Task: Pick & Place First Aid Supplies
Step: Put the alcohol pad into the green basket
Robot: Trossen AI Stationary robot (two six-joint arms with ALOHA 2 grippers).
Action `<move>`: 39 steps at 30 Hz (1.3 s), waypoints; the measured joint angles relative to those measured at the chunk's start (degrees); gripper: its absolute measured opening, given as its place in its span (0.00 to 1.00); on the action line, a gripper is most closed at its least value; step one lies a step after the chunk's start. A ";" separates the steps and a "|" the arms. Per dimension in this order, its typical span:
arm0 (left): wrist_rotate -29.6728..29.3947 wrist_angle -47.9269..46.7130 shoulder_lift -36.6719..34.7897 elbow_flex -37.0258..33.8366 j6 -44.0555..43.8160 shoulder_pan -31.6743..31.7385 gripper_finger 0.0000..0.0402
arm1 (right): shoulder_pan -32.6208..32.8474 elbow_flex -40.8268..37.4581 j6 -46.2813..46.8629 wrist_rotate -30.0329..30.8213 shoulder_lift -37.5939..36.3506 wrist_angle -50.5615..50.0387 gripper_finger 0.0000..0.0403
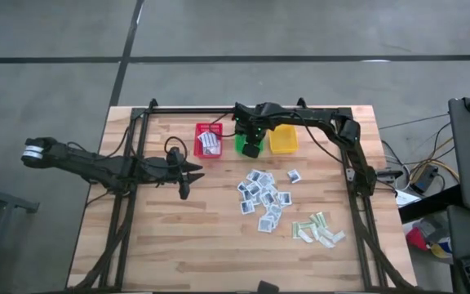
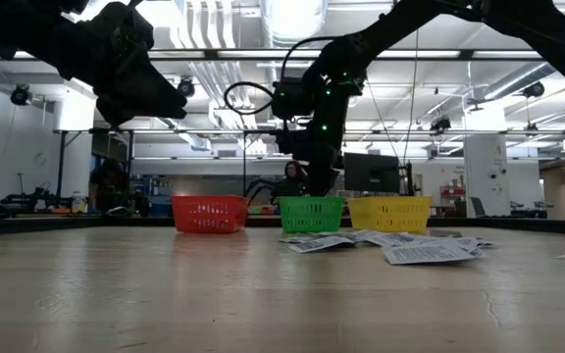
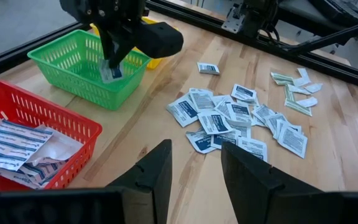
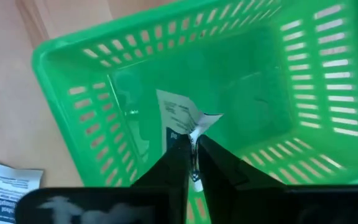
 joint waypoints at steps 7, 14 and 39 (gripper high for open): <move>0.00 0.02 0.00 0.00 0.00 0.00 0.33 | -0.42 1.70 -0.21 0.02 -0.31 0.03 0.25; 0.24 0.00 0.00 0.00 -0.11 0.00 0.33 | 0.18 9.15 3.47 1.65 -3.13 -14.06 0.30; 0.22 0.04 0.00 0.00 -0.11 0.02 0.33 | 6.07 -33.66 33.22 -6.19 -43.37 -14.59 0.32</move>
